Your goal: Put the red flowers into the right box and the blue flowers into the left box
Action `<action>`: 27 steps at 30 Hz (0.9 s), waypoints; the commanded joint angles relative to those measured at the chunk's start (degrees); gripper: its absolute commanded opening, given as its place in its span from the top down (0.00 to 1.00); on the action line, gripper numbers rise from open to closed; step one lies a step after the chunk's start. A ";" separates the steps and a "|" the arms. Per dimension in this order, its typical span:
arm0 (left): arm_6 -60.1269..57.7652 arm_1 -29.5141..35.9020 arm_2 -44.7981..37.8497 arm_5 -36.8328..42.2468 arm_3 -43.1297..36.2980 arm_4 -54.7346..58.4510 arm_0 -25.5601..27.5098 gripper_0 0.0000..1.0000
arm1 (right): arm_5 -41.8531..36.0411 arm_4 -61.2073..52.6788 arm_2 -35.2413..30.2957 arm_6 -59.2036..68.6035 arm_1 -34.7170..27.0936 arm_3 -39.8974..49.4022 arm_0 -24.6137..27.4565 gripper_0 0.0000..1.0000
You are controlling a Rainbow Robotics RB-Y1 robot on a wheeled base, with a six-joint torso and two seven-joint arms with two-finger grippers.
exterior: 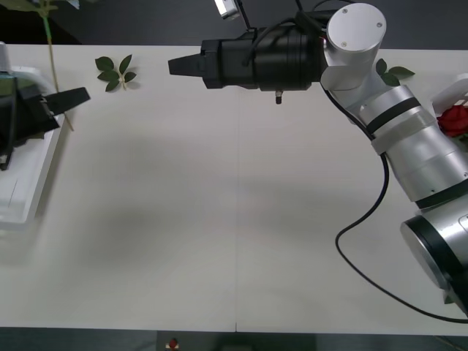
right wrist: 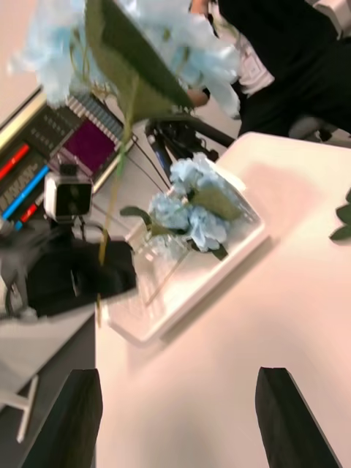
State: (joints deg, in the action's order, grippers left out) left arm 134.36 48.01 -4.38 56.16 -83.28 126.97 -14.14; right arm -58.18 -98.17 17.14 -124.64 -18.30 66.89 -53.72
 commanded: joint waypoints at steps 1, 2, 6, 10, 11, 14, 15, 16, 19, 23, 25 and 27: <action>-4.28 7.36 -6.25 -0.27 -2.06 -2.16 4.47 1.00 | 0.44 -3.08 4.75 -3.24 -7.01 5.44 -2.26 0.37; -4.81 8.24 -8.71 -0.27 -2.06 -4.62 5.97 1.00 | 0.62 -3.96 6.77 -3.86 -9.47 6.76 -2.35 0.37; -4.89 9.20 -17.32 -0.18 -2.06 -12.97 10.63 1.00 | 0.88 -8.53 12.83 -9.66 -17.29 10.01 -2.26 0.36; -4.72 9.64 -24.27 -1.32 -2.15 -19.92 16.60 1.00 | 0.09 -16.52 18.02 -16.87 -24.23 11.77 -2.35 0.35; -4.63 9.82 -25.23 -2.02 -2.06 -21.23 18.01 1.00 | -0.53 -17.32 18.46 -18.18 -25.55 12.21 -2.26 0.35; -4.54 10.43 -26.99 -5.28 -2.06 -24.49 22.14 1.00 | -3.60 -17.05 18.46 -21.61 -28.81 13.35 -2.44 0.35; -4.54 10.52 -27.43 -7.56 -2.06 -26.24 24.16 1.00 | -5.54 -16.44 18.46 -23.02 -30.21 13.53 -2.88 0.35; -4.54 10.43 -27.52 -9.14 -2.06 -27.47 25.74 1.00 | -7.47 -15.73 18.46 -24.34 -31.00 13.53 -3.23 0.35; -4.89 10.52 -26.82 -13.45 -1.98 -30.55 29.00 1.00 | -10.81 -15.21 18.28 -27.24 -32.50 13.53 -4.11 0.35; -5.16 10.43 -22.42 -21.62 0.31 -32.40 30.93 1.00 | -12.57 -14.86 18.37 -30.36 -33.99 13.62 -5.52 0.35; -5.16 10.52 -20.93 -23.03 2.59 -32.48 31.02 1.00 | -12.48 -13.01 18.37 -30.36 -34.52 14.23 -6.04 0.35; -5.07 10.61 -20.66 -23.03 4.70 -32.48 31.02 1.00 | -12.30 -10.99 18.37 -30.36 -34.61 14.67 -6.04 0.35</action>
State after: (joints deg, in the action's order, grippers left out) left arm 131.17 56.28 -24.80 33.37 -80.63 94.61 17.20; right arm -70.80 -110.81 35.85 -153.61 -51.83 79.26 -57.50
